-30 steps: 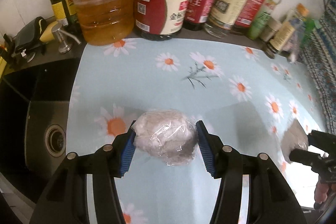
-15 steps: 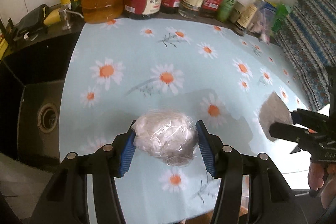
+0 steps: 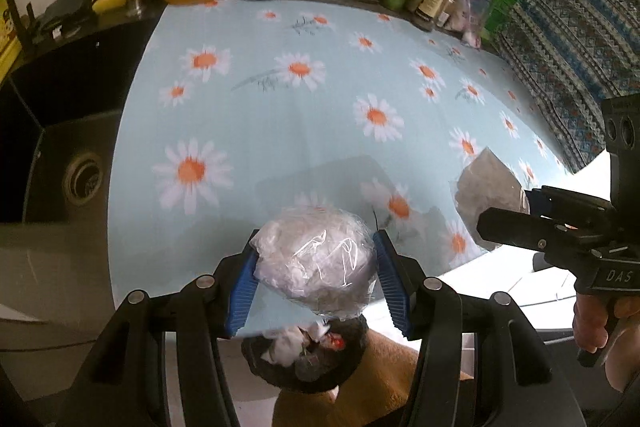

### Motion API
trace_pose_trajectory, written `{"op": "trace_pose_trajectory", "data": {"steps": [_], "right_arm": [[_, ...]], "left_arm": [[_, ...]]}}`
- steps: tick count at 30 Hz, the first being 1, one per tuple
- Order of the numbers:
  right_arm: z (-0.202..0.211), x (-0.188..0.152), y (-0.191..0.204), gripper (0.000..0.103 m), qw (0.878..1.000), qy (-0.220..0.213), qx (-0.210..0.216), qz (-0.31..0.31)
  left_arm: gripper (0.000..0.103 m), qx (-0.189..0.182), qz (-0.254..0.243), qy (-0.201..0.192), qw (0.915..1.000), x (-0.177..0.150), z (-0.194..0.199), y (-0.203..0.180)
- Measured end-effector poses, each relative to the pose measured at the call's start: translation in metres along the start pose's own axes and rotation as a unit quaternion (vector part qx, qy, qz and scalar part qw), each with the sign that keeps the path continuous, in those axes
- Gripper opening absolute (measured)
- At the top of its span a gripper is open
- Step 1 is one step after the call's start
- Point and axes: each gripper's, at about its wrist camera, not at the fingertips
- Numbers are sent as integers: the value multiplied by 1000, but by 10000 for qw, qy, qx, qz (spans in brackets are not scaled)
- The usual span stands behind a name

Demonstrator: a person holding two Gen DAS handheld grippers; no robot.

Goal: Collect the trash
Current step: 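Carry both plastic-wrapped bundles down over the black bin, then open both tools to drop the bundles into the bin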

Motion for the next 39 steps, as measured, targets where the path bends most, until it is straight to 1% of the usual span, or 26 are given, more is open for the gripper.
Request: {"op": "trace_pose_trajectory", "data": {"steps": [6, 8, 15, 22, 30, 31, 32, 33, 34, 39], "right_arm": [[-7, -25, 21, 52, 9999, 149, 33, -70], [-11, -34, 26, 52, 9997, 213, 48, -85], [-23, -62, 40, 52, 9986, 526, 15, -34], [-36, -86, 45, 52, 9966, 818, 20, -108], [-44, -99, 45, 54, 9948, 981, 57, -283], [-44, -100, 45, 56, 9947, 984, 57, -299], [-43, -100, 45, 60, 9946, 984, 65, -320], [-42, -100, 44, 68, 9947, 958, 81, -368], [-41, -101, 42, 69, 9948, 930, 83, -414], [-34, -101, 35, 69, 9948, 844, 75, -568]], "left_arm": [[53, -165, 7, 176, 9997, -33, 6, 8], [53, -298, 30, 300, 9991, -44, 6, 10], [53, -347, -10, 590, 9977, -78, 0, 18], [53, -424, 146, 895, 9950, -104, -15, 27], [54, -504, 300, 1137, 9918, -117, -27, 27], [55, -498, 295, 1161, 9915, -117, -27, 27], [60, -489, 282, 1175, 9915, -117, -28, 27], [64, -454, 273, 1176, 9916, -117, -29, 26], [72, -430, 293, 1167, 9918, -116, -29, 26], [73, -417, 339, 1180, 9916, -113, -31, 25]]}}
Point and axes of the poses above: each gripper's, at about its wrist camera, not at the fingertips, and z roughly against the way its jaws point, y to its left, x to its top, and after that the axes turned 10 degrees about z, right-handed
